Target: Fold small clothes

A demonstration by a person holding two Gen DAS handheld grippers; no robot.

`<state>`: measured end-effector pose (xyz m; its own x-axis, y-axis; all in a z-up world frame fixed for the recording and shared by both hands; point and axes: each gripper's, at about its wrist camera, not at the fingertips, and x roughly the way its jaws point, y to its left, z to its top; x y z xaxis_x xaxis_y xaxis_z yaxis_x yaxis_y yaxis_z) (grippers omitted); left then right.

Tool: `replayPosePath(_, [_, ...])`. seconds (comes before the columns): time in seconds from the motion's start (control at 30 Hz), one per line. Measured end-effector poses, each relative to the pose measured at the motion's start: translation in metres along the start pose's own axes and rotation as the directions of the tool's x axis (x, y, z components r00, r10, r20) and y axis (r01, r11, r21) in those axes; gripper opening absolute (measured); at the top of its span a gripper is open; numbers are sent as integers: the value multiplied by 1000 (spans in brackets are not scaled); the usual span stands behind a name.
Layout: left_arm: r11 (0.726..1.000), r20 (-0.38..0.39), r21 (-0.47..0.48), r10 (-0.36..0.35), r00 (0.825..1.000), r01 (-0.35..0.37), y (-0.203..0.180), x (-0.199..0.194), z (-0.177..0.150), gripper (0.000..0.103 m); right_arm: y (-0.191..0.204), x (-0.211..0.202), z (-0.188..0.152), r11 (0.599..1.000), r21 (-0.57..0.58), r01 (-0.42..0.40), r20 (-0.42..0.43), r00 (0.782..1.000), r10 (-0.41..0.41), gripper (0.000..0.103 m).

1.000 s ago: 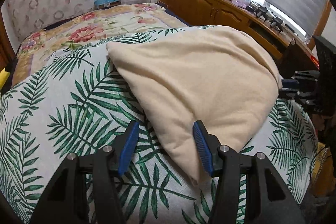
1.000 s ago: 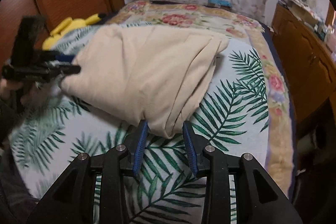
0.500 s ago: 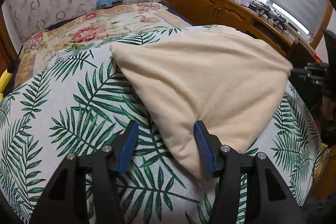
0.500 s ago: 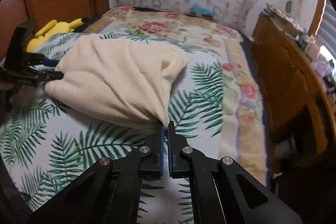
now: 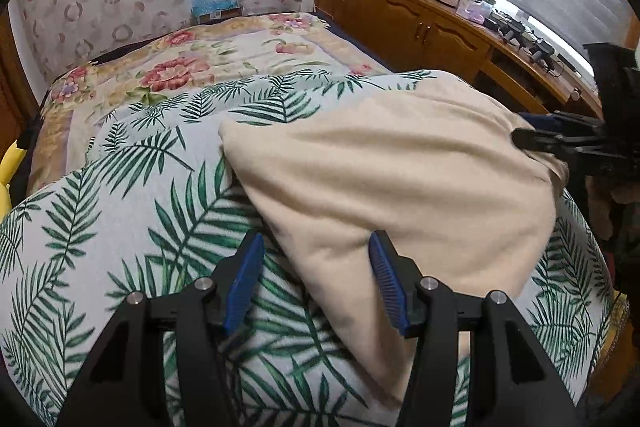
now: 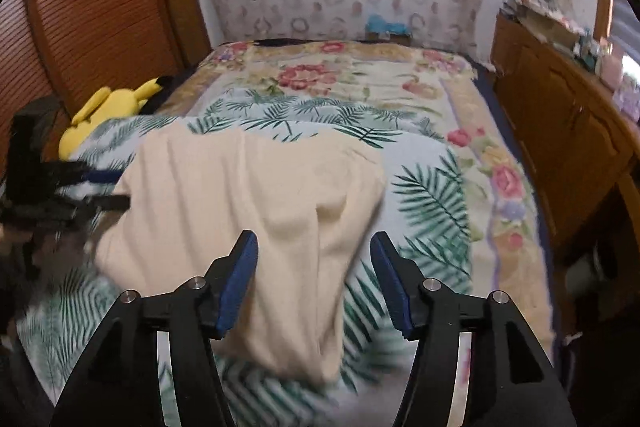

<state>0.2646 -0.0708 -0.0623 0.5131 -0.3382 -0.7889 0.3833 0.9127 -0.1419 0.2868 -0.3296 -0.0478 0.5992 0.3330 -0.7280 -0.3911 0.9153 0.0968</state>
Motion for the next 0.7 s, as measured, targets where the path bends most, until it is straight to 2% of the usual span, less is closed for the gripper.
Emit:
replayPosePath(0.17, [1000, 3, -29, 4, 1000, -4, 11, 6, 8, 54, -3, 28, 4, 999, 37, 13, -45, 999, -11, 62])
replayPosePath(0.33, [995, -5, -84, -52, 999, 51, 19, 13, 9, 54, -3, 36, 3, 999, 45, 20, -81, 997, -17, 71])
replayPosePath(0.5, [989, 26, -111, -90, 996, 93, 24, 12, 6, 52, -7, 40, 1, 998, 67, 8, -81, 997, -2, 78])
replayPosePath(0.67, [984, 31, -132, -113, 993, 116, 28, 12, 6, 50, 2, 42, 3, 999, 38, -20, -82, 996, 23, 79])
replayPosePath(0.7, [982, 30, -143, -119, 992, 122, 29, 12, 7, 50, 5, 43, 4, 999, 26, -30, -83, 996, 32, 72])
